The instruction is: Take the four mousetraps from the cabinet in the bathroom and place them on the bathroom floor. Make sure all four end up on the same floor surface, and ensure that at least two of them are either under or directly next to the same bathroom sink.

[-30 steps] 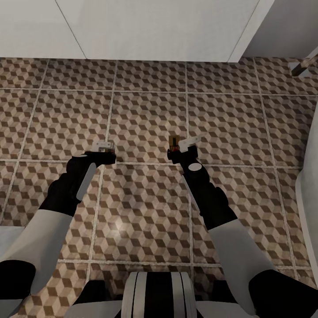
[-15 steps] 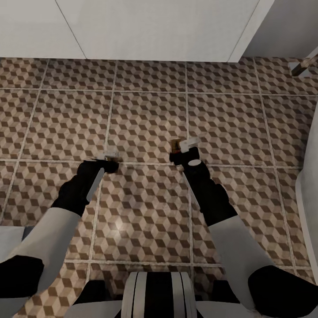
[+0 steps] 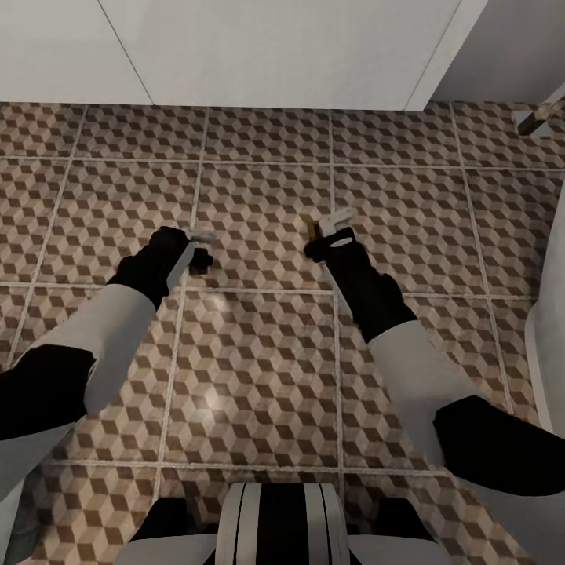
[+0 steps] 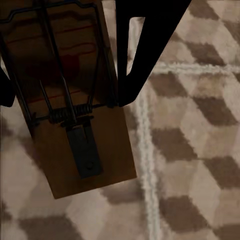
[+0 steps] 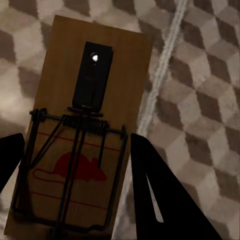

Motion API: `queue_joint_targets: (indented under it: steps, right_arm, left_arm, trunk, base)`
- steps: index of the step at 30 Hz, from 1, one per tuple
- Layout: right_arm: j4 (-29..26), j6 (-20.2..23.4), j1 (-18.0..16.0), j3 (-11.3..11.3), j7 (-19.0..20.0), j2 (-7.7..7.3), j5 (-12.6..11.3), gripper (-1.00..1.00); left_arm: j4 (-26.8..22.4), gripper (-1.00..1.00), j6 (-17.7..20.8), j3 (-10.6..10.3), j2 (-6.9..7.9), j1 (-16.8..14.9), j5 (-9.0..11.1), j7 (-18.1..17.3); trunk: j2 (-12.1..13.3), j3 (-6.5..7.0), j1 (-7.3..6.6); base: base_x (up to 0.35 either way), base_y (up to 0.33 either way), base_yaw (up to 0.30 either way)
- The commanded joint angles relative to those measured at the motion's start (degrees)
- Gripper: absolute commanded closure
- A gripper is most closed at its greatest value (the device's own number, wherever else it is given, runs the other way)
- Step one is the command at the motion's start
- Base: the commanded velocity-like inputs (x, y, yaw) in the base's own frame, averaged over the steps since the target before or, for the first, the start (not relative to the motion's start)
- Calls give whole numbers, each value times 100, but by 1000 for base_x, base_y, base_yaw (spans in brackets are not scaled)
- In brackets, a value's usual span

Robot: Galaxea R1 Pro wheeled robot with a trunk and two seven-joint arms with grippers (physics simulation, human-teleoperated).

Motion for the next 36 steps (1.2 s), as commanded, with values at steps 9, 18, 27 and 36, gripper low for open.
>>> queue_joint_targets:
  steps: [9, 18, 27, 36]
  right_arm:
    - [1110, 0, -754, 8, -33, 0, -24, 100]
    - [1487, -111, -872, -20, -33, 0, -33, 100]
    - [1549, -270, -876, -78, 10, 0, -430, 100]
    - [1864, -753, -876, -86, 41, 0, -1048, 100]
  left_arm:
    - [357, 100, -3, -27, -19, -424, -7, 24]
    - [675, 100, -469, -27, -32, -440, 1, 20]
    - [1054, 100, -1032, -31, -26, -447, 8, 16]
    - [1173, 100, -1210, -36, -103, -448, 6, 14]
  trunk:
    - [-1, -3, 0]
    - [-1, -3, 0]
    - [-1, -3, 0]
    - [-1, -3, 0]
  base:
    - [0, 0, 0]
    - [0, 0, 0]
    - [0, 0, 0]
    - [0, 0, 0]
